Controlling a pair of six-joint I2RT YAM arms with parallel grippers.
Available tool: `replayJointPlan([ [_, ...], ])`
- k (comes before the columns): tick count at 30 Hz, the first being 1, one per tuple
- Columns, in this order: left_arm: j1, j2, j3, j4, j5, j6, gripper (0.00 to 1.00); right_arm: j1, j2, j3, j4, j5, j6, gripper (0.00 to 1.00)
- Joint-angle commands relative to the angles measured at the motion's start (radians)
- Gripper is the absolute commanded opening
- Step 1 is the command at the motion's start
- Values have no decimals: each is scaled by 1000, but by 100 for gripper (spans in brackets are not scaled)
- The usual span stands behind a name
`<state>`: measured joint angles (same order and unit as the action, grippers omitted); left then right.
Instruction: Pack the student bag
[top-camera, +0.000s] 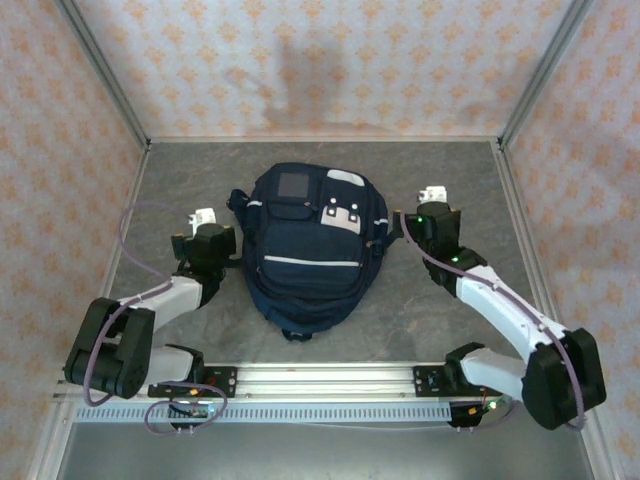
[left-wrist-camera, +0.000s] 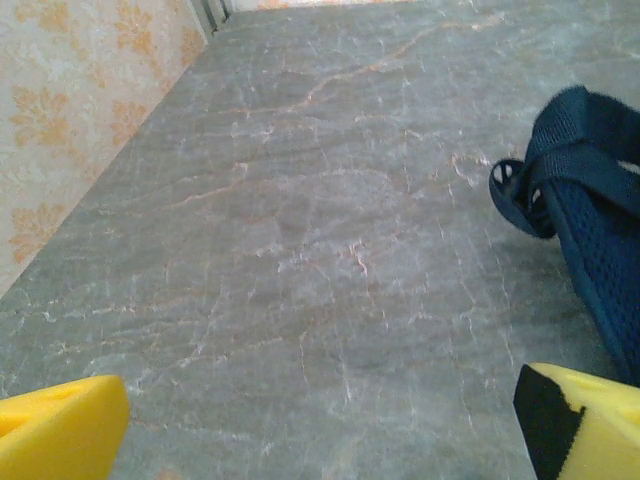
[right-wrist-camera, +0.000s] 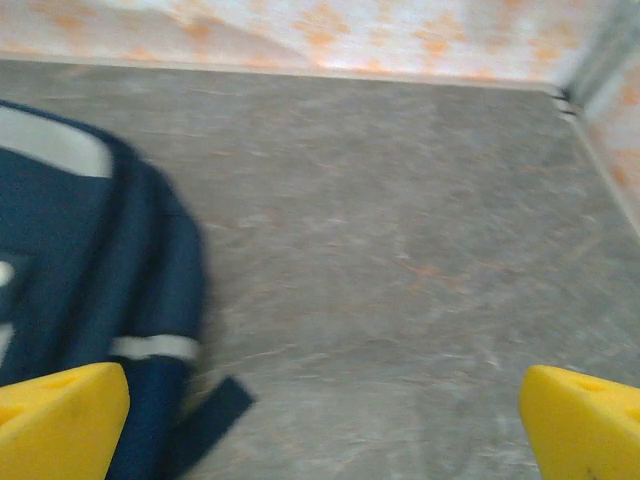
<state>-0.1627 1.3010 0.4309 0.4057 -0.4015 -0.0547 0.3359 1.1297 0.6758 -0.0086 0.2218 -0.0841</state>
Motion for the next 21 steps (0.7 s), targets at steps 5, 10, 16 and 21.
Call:
replayJointPlan([
  [5,45,49,49,75,127,13,100,-311,45,-295,526,-196,25,100],
  [10,57,111,82,115,201,87,100,-357,171,-394,845,-201,107,100],
  [16,107,165,-108,491,235,45,100,-357,368,-538,1305,-240,83,100],
  [21,110,199,-14,360,327,82,100,-357,427,-464,1237,-300,63,99],
])
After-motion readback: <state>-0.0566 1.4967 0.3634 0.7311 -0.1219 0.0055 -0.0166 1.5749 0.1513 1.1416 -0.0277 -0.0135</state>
